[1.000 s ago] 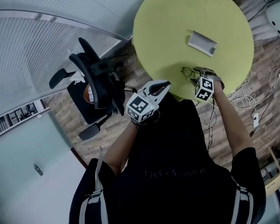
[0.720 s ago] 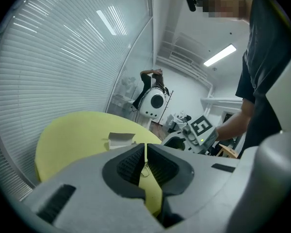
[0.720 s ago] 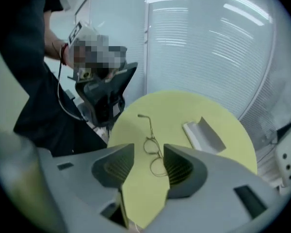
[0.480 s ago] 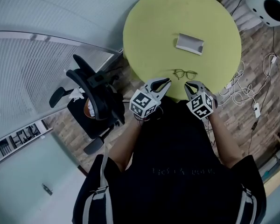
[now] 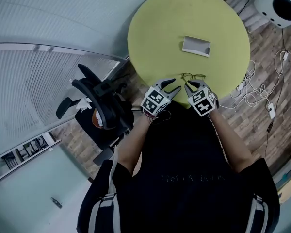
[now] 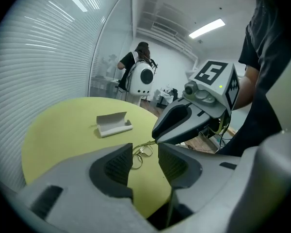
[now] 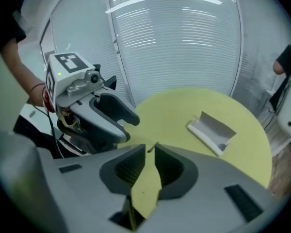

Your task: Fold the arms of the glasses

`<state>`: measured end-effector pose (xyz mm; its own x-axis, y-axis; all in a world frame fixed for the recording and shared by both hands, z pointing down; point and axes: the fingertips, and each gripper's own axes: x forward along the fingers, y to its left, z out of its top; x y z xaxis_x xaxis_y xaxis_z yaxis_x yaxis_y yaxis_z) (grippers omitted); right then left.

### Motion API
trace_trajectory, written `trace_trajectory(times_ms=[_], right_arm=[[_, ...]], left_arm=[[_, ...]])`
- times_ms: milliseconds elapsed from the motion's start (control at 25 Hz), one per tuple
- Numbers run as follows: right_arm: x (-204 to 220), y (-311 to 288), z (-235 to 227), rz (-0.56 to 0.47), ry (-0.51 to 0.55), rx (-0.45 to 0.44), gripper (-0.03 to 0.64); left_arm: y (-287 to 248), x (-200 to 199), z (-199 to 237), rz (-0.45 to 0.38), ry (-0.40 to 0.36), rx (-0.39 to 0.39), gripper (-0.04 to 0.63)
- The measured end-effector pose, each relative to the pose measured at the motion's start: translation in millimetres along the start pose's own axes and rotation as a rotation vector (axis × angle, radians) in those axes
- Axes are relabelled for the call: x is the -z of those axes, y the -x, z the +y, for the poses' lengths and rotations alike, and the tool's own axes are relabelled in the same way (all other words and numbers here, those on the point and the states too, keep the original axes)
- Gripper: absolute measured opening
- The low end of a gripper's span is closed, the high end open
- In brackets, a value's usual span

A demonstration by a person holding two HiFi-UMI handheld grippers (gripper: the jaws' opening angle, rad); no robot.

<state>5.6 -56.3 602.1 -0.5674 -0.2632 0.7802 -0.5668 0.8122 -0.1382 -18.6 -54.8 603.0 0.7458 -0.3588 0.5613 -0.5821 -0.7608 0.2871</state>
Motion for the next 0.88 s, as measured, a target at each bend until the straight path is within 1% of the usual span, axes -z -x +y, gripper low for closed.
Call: trace_trajectory(times_ms=[80, 200, 320, 400, 480, 600, 760, 880], right_arm=[[1, -5, -2, 0.008, -0.035, -0.017, 0.041], [1, -11, -6, 0.006, -0.053, -0.023, 0.04], [4, -13, -4, 0.004, -0.139, -0.069, 0.04], [6, -13, -5, -0.004, -0.169, -0.082, 0.04], [10, -11, -11, -0.012, -0.188, -0.079, 0.038], [19, -7, -25, -0.027, -0.255, -0.07, 0.038], [37, -4, -49, -0.03, -0.356, -0.054, 0.038], [50, -5, -69, -0.019, -0.406, -0.029, 0.038]], left_arm=[[1, -3, -1, -0.015, 0.011, 0.003, 0.161], [4, -5, -1, -0.037, 0.03, 0.004, 0.16], [4, -2, 0, -0.027, 0.033, 0.012, 0.16], [5, -1, 0, -0.026, 0.041, 0.02, 0.129], [7, -1, 0, -0.034, 0.05, 0.021, 0.091], [6, -5, -2, -0.053, 0.053, 0.025, 0.044], [4, -6, -7, -0.052, 0.048, 0.044, 0.032], [3, -3, -8, -0.033, 0.042, 0.029, 0.025]])
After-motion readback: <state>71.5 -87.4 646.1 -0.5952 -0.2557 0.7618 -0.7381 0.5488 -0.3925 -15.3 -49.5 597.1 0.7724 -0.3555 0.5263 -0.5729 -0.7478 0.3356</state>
